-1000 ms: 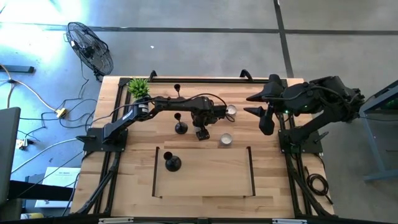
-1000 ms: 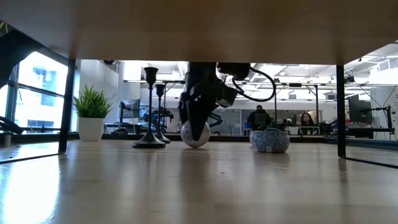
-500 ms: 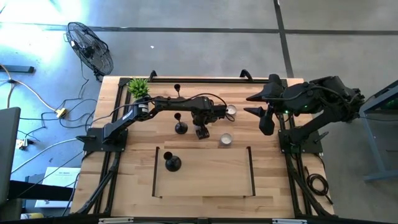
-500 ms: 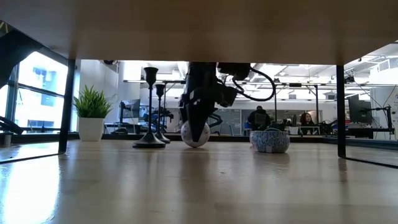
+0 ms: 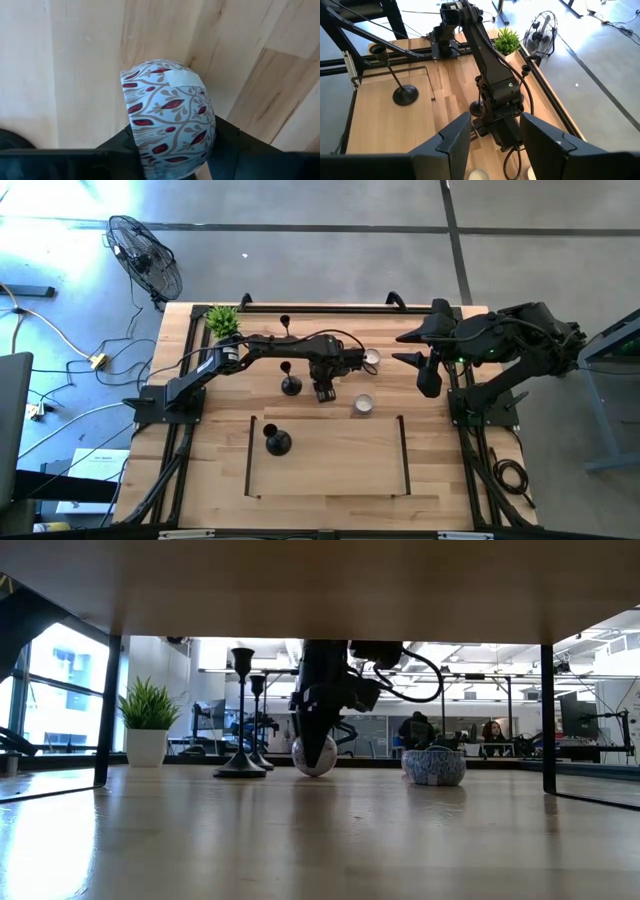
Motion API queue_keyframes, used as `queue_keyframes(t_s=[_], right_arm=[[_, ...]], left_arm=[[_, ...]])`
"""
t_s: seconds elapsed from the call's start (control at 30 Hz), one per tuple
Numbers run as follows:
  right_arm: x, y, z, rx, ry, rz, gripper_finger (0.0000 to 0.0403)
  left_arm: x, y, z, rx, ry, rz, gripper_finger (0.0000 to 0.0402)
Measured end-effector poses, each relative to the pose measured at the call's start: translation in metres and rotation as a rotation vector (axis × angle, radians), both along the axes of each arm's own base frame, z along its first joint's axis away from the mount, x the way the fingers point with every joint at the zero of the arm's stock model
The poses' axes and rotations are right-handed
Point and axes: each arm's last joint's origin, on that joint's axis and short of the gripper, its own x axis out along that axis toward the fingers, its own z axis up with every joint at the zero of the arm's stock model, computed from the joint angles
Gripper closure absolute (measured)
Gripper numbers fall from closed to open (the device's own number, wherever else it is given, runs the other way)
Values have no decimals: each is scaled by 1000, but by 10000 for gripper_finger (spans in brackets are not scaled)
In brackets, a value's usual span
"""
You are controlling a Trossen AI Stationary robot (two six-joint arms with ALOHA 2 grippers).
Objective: Pick & Place candle stick holders
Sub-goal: Put the red scented candle on the shelf
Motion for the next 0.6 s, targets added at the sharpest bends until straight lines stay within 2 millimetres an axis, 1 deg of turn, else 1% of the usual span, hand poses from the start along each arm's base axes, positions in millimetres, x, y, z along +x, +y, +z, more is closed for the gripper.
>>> queue_keyframes(t_s=[0.13,0.27,0.37,0.47,0.53,0.6], right_arm=[[0,0,0,-1,0,1,238],[0,0,0,0,0,1,238],[0,0,0,1,-6,1,238],[1,1,1,9,-11,11,238],[2,2,2,36,-21,41,238],[5,5,7,85,-79,106,238]], left_arm=[[-3,0,1,5,27,-1,270],[-5,1,15,58,58,-3,270],[-5,3,32,111,64,-17,270],[-3,3,52,129,31,-21,270],[-4,4,68,145,16,-20,270],[-6,4,87,181,-5,-17,270]])
